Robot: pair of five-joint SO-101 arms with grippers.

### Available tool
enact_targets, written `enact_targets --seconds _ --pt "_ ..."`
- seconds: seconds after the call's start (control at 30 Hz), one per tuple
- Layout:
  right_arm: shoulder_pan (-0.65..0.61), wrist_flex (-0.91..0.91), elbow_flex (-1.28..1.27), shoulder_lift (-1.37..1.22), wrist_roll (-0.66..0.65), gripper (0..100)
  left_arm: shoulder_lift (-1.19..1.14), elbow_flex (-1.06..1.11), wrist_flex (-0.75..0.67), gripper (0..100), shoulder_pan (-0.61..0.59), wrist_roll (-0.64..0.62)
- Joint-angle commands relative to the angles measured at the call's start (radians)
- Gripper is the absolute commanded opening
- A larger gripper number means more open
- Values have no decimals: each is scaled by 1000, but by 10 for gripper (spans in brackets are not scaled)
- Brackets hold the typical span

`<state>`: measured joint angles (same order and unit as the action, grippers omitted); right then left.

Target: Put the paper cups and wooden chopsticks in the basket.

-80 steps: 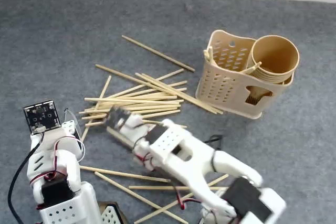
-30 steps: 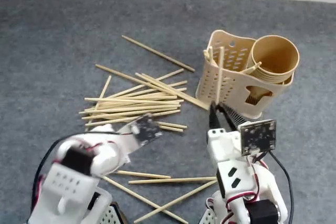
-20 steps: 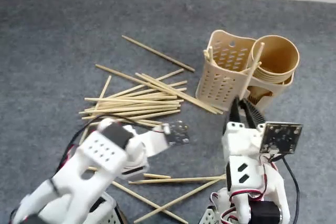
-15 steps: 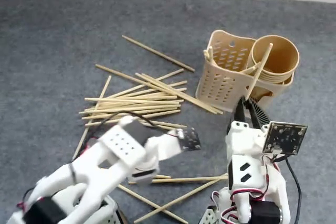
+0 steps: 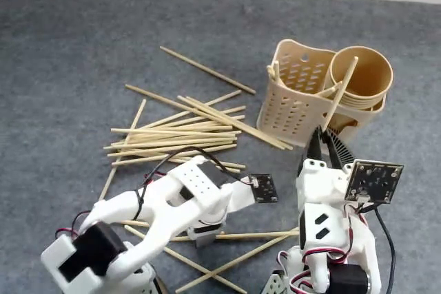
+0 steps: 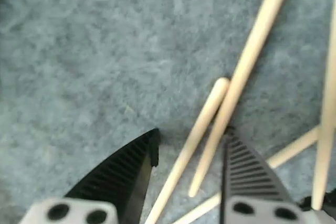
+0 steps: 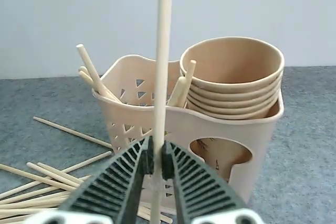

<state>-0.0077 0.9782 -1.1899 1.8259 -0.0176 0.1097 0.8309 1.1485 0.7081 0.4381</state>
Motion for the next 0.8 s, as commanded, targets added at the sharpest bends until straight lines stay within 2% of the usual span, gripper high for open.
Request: enact_targets --seconds 0.0,0.1,0.23,0.5,0.63,0.77 --pt "12 -25 10 13 5 5 -41 -59 -14 71 21 -11" --pt "12 -25 10 13 3 5 -65 -79 -14 3 13 -11" --pt "12 -25 10 13 3 5 -48 -96 35 6 -30 -6" --pt "12 -25 10 13 8 5 128 -222 247 6 -142 -2" --pt "12 -25 7 13 8 5 239 -234 316 6 -199 80" --pt "5 -27 10 13 3 5 361 -239 348 6 -275 86"
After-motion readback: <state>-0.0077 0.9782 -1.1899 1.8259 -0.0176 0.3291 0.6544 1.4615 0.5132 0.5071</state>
